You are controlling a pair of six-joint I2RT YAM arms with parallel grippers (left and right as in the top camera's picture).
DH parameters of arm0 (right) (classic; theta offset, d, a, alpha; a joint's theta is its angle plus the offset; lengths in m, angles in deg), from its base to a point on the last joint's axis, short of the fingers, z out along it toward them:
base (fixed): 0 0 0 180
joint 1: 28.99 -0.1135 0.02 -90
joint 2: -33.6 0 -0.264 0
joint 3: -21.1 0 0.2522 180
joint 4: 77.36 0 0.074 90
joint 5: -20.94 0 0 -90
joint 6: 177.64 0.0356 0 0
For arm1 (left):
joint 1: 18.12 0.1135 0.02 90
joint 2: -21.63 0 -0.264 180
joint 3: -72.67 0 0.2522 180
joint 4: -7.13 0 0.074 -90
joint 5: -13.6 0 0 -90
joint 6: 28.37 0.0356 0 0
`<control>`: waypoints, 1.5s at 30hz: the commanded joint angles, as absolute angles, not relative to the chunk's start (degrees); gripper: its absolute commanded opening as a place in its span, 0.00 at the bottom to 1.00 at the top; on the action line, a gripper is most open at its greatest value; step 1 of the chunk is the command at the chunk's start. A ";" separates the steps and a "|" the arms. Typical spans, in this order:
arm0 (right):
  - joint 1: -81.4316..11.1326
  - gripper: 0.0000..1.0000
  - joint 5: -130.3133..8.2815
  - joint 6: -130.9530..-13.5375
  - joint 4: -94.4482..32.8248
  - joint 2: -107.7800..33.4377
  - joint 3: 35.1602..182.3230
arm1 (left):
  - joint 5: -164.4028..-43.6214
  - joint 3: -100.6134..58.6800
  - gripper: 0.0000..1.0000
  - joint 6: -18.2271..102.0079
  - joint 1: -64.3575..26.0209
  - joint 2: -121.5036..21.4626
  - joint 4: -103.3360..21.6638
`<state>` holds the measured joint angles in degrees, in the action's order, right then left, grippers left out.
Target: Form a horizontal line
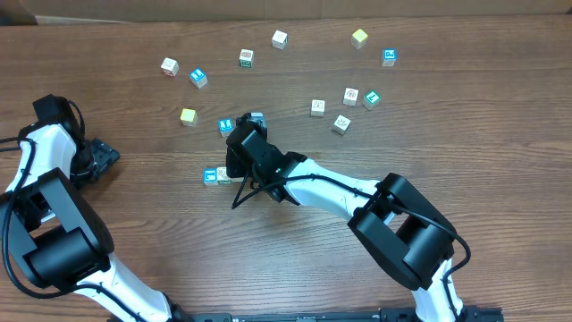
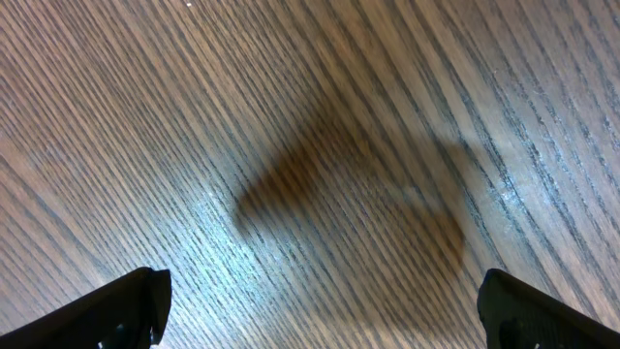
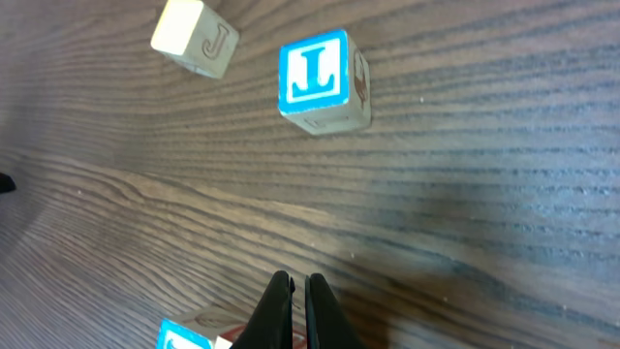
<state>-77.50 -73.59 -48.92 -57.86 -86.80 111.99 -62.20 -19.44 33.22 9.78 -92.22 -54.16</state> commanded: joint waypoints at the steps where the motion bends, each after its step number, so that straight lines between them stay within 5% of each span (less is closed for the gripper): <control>1: -77.56 0.04 -75.04 -49.62 -58.91 -87.08 111.75 | -61.61 -19.13 1.00 33.29 10.24 -92.37 -54.09; 17: -75.77 0.04 -73.11 -50.43 -45.34 -87.08 124.16 | -61.61 -19.13 1.00 33.29 10.24 -92.37 -54.09; 45: -75.53 0.05 -68.90 -50.19 -39.26 -90.69 124.25 | -61.61 -19.13 1.00 33.29 10.24 -92.37 -54.09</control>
